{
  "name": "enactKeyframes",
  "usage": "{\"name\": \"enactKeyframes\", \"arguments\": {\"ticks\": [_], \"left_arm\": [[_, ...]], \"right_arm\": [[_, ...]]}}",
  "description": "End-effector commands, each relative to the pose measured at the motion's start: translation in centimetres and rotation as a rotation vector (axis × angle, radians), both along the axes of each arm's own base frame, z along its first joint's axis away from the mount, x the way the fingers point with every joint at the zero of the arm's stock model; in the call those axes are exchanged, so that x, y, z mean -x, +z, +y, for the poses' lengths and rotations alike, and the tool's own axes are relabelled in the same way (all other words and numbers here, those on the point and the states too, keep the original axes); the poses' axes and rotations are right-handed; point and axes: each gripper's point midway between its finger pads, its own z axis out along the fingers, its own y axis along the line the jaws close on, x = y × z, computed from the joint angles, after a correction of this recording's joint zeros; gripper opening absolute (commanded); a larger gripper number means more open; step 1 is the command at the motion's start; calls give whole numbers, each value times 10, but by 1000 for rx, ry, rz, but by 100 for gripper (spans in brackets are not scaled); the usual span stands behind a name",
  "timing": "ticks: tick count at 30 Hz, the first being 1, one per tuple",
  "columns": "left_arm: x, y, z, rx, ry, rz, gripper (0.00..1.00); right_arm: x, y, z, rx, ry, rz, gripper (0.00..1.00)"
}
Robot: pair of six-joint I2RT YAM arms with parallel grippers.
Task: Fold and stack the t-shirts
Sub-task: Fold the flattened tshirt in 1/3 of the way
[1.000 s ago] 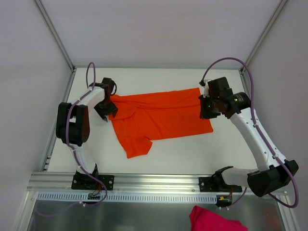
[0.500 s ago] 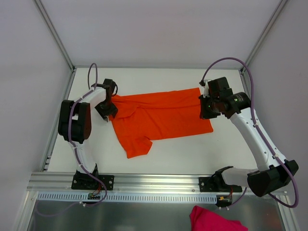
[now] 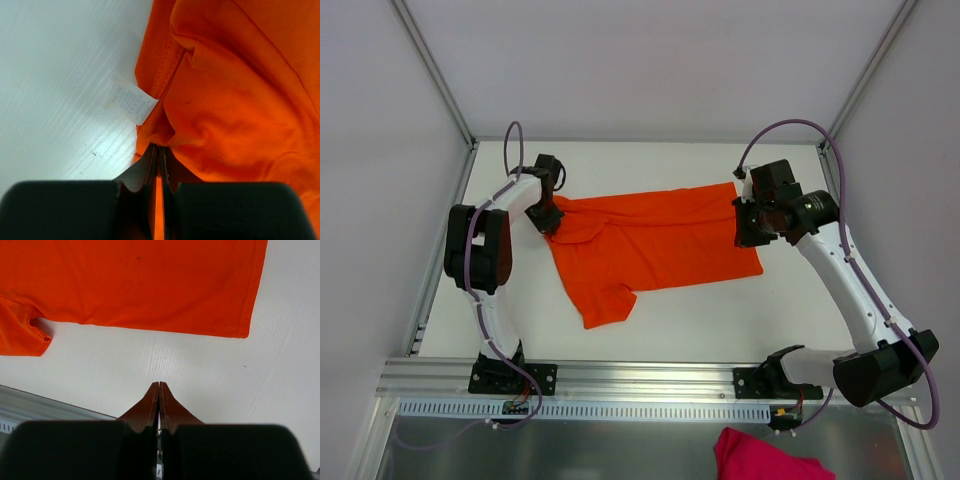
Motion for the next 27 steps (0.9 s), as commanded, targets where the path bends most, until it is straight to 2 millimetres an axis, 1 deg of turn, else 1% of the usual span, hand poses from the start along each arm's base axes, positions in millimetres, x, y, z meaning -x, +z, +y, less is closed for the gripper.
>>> {"name": "enactKeyframes", "arguments": {"ticks": [1,3,6,7,8,11,14,19,20,27], "left_arm": [[-2,10,-5,-6,-17,-13,0],[-2,17,-7,5,-20,-25,0],[0,31,-21,60,-39,-48,0],[3,36,-26,80,-43,-50,0],[5,46,-35,89,-58,-71,0],[13,61,-49,110,-70,-86,0],[21,69,-60,136,-67,-85,0],[27,76,-73,159,-78,-85,0],[27,81,-75,163,-82,-98,0],[27,92,-96,189,-113,-105,0]], "right_arm": [[1,1,2,-7,-5,-2,1],[0,-1,4,-10,-3,2,1],[-1,-3,5,-10,1,9,1],[-2,-4,5,-10,1,11,1],[-3,-5,6,-12,0,10,1],[-4,-6,8,-23,1,13,1],[-6,-7,11,-32,4,14,1],[-7,-9,14,-34,14,23,1],[-8,-9,14,-34,15,21,1],[-9,-10,12,-23,18,21,1]]}}
